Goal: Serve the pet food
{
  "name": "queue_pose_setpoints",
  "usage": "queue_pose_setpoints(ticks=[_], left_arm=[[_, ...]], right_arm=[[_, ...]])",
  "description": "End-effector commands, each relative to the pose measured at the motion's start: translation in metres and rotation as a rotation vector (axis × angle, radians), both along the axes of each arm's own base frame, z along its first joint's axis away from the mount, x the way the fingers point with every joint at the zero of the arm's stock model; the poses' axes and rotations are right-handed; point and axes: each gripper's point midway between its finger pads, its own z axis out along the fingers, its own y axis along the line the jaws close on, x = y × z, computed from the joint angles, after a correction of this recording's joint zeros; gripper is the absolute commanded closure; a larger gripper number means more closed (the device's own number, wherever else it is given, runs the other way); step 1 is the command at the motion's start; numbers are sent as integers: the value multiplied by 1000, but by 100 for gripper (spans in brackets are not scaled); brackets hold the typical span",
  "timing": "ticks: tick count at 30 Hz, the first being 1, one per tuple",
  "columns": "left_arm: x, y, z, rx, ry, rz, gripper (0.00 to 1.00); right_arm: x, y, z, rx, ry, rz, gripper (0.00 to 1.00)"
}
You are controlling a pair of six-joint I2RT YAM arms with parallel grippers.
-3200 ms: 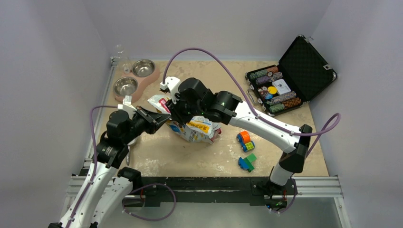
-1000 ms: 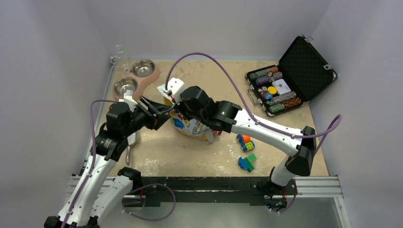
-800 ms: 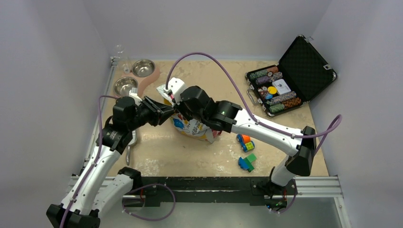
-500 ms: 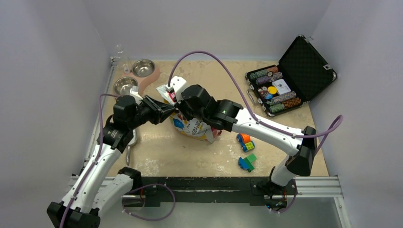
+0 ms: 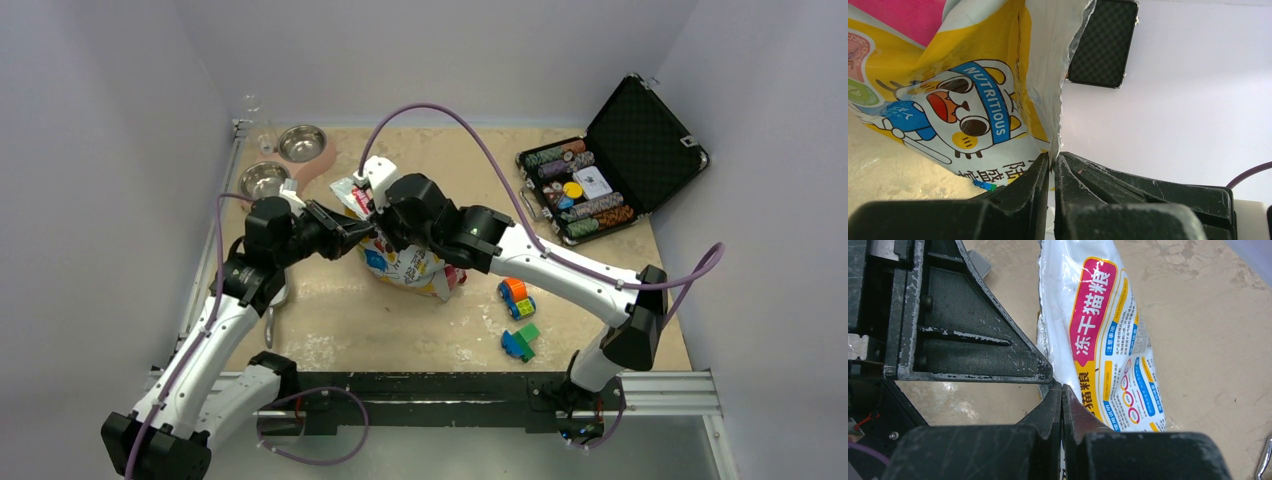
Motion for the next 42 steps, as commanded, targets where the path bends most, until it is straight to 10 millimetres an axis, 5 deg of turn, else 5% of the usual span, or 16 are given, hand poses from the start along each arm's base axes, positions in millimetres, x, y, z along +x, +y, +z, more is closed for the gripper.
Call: queue_pose_setpoints(ticks=[1,4,9,16,22,26,34,39,42], left_arm=[[4,-6,-1,-9,-9,-18,84],[11,-8,-2,-6,-13,-20,83],[18,-10,0,39,-46,-39,100],[-1,7,-8,132,-22,-1,100],[-10,13,-16,114,-41,26,100],[-13,12,-15,110,-52,15,100],[-10,5,-1,77,-82,-14,100],[-12,-1,10,58,-93,-53,100],[-14,-1,12,62,-95,-56,100]], right_arm=[[-1,-10,21,40,4,-22,100],[0,-10,21,43,9,-27,100],[11,-16,24,33,6,-105,100],[62,-75,32,-226,-279,-392,100],[74,-100,32,-232,-260,-487,100],[67,-96,20,-185,-167,-447,100],[19,-65,13,-59,21,-89,100],[7,-51,14,-38,84,30,57],[10,-40,16,-26,98,56,52]])
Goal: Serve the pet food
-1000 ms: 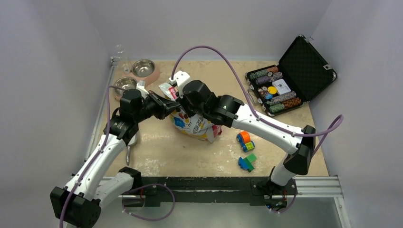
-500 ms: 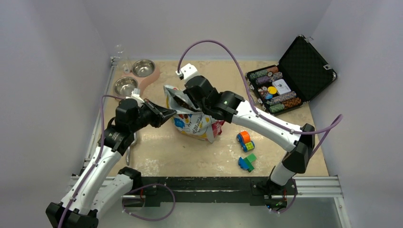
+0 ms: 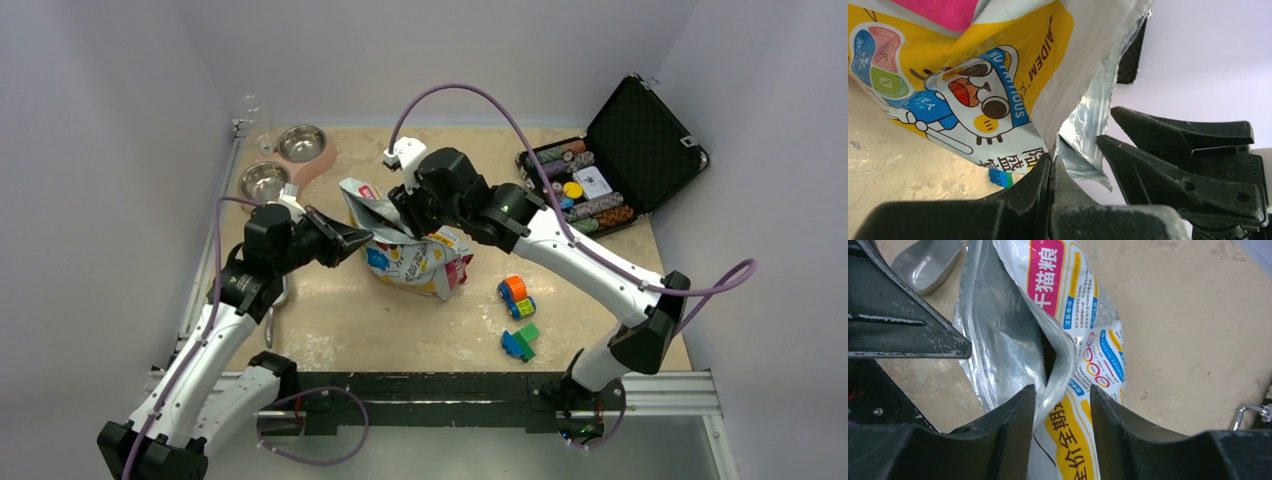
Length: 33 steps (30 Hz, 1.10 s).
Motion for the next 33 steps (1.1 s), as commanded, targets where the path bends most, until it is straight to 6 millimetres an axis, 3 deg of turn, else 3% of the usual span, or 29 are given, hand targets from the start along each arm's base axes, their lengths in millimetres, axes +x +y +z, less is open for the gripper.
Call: queue_pose_setpoints(ticks=[1,4,8,9,11,12,14,16,19,23,27,29,31,33], left_arm=[[-2,-3,23,-4,-74,-40,100],[-2,-4,24,-11,-70,-43,100],[-6,-1,29,5,-77,-43,100],[-8,1,27,23,-66,-39,100],[-12,8,17,71,-11,-18,100],[-16,12,7,100,49,-6,100],[-17,14,-6,125,111,6,100],[-15,12,-14,117,162,11,100],[-5,0,-5,61,139,-22,85],[-1,-8,11,47,90,-38,57],[0,-9,5,34,133,-13,49],[2,-12,0,39,146,-21,52],[-4,-13,-12,62,201,-42,71],[-16,-12,-20,96,236,-82,90]], right_arm=[[-7,20,7,33,48,102,51],[2,28,8,29,38,92,48],[39,7,-13,-133,-31,-97,49],[47,-2,-17,-182,-53,-155,52],[48,-10,-24,-250,-48,-183,77],[45,-11,-24,-261,-38,-184,90],[29,-8,-16,-229,-13,-148,100],[11,-2,2,-153,-16,-112,100],[-15,12,25,5,36,-56,100],[-32,25,26,82,121,-15,100],[-45,39,43,144,132,39,100],[-46,40,51,163,132,41,100],[-39,35,61,171,105,-1,100],[-12,11,67,113,10,-132,100]])
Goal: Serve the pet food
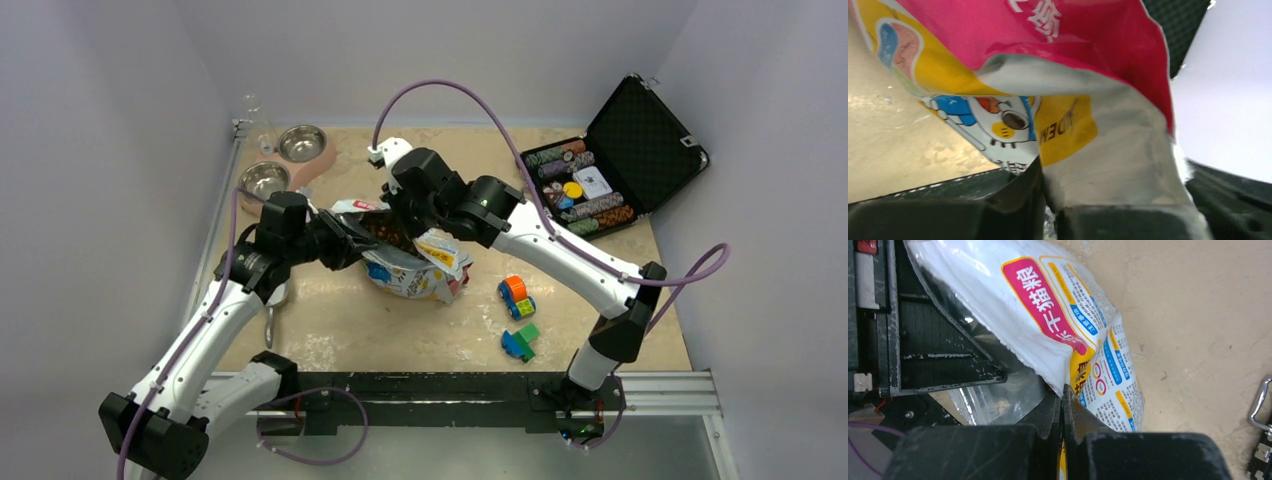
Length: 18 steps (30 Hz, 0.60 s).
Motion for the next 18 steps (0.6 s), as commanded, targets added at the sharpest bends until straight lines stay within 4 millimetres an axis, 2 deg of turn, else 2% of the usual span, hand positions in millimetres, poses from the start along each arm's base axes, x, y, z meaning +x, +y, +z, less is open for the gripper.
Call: queue_pose_setpoints(ticks=[1,2,5,7,9,12,16,18], left_arm=[[-16,0,1,52,18,-80,95],[-26,5,4,84,-6,-107,100],[-60,27,13,187,-111,-171,100],[-80,33,14,188,-145,-199,100],[-92,27,16,138,-147,-238,100],[-91,14,32,28,-157,-250,100],[-72,9,79,-27,-264,-200,100],[-55,4,100,-34,-308,-186,100]], right_arm=[[23,-30,69,73,-147,-151,100],[38,-48,75,54,-161,-208,100],[68,-94,94,64,-166,-309,100],[69,-101,105,66,-211,-277,100],[56,-89,107,103,-198,-175,100],[43,-83,96,117,-175,-140,100],[33,-76,90,172,-118,-124,100],[41,-76,94,178,-121,-160,100]])
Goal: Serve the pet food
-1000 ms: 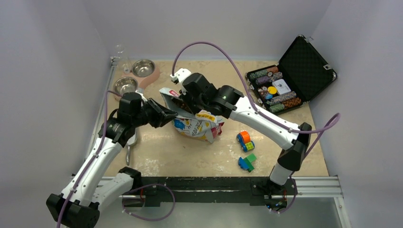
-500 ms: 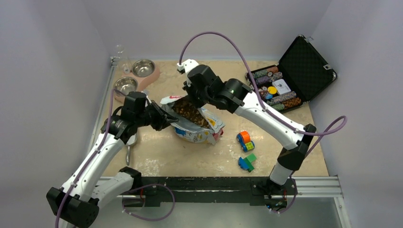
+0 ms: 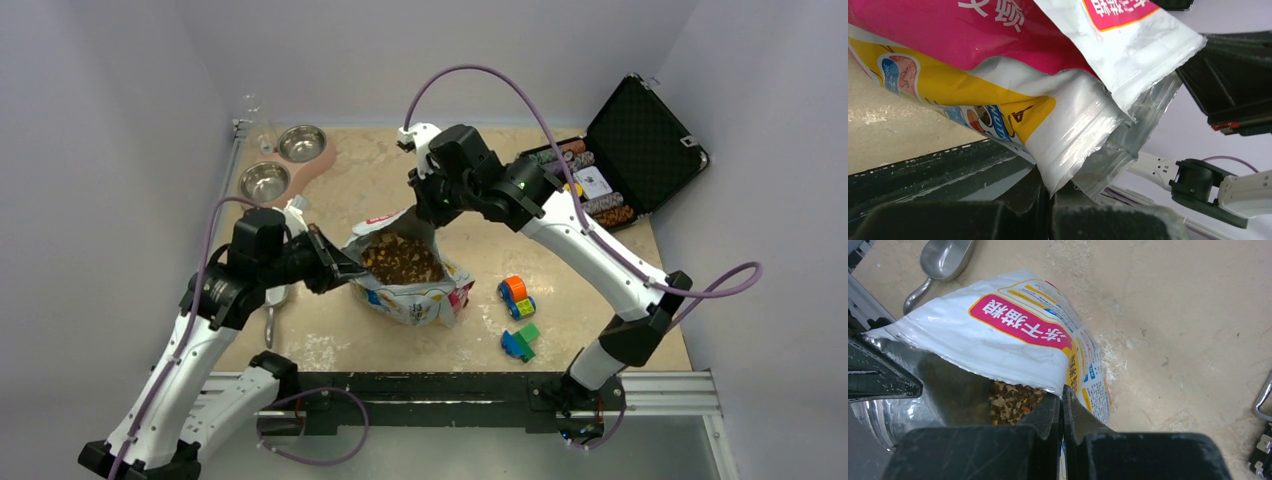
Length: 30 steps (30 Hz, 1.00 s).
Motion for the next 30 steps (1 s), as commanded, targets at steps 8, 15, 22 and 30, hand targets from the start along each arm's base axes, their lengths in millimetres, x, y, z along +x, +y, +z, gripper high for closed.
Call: queue_pose_setpoints(ticks=[8,15,22,30], left_arm=[[113,-52,142,-168,-190,-7,100],[186,-89,199,-208,-294,-85,100],[189,-70,97,-13,-98,-75,100],[111,41,-71,424,118,-64,56]], right_arm=[[104,-99,154,134,-378,-438,100],[134,-158,216,153,-639,-494,100],[121,-112,147,125,-498,-362,100],[63,11,-22,189,-67,-86,100]])
